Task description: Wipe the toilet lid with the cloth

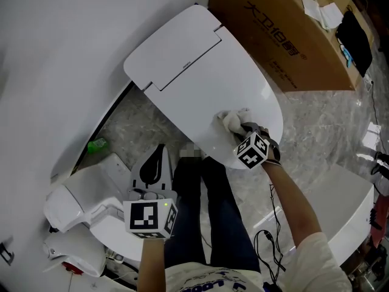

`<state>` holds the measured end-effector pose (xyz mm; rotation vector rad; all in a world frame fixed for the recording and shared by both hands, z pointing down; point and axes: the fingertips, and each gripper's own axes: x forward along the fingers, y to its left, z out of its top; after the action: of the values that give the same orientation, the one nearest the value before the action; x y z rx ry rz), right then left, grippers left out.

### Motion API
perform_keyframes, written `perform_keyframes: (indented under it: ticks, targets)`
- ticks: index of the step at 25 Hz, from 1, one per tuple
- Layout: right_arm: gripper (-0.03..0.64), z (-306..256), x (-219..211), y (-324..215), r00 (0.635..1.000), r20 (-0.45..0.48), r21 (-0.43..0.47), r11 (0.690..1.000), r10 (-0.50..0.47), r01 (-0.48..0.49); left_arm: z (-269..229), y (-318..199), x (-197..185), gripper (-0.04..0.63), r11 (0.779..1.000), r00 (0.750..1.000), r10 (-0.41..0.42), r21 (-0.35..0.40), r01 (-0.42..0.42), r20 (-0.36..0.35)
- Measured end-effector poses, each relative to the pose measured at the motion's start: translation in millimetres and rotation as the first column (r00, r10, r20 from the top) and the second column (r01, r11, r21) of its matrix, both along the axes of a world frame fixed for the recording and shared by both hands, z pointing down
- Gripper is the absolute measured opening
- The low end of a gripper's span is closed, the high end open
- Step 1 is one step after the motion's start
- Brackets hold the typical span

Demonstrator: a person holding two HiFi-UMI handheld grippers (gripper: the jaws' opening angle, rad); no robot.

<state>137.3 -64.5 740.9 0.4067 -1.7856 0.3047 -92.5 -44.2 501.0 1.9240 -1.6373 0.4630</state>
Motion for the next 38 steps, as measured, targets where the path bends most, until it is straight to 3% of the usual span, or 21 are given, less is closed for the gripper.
perform_keyframes:
  ticks: [20,32,38]
  targets:
    - [0.12,1,-28,93,0.984,0.071,-0.092,0.981,-0.166,0.172,1,-3,13,0.009,0.998,0.998,0.057,-0.003,-0.057,-0.002]
    - [0.12,3,-5,129,0.96,0.083,-0.127,0.952,-0.269,0.278,0,-10,31,0.009,0.996,0.996,0.094,0.0,-0.094,0.005]
    - [0.12,5,21,127,0.96,0.086,-0.138,0.951,-0.267,0.277,2,-13,42,0.009,0.993,0.993,0.117,-0.008,-0.117,0.008]
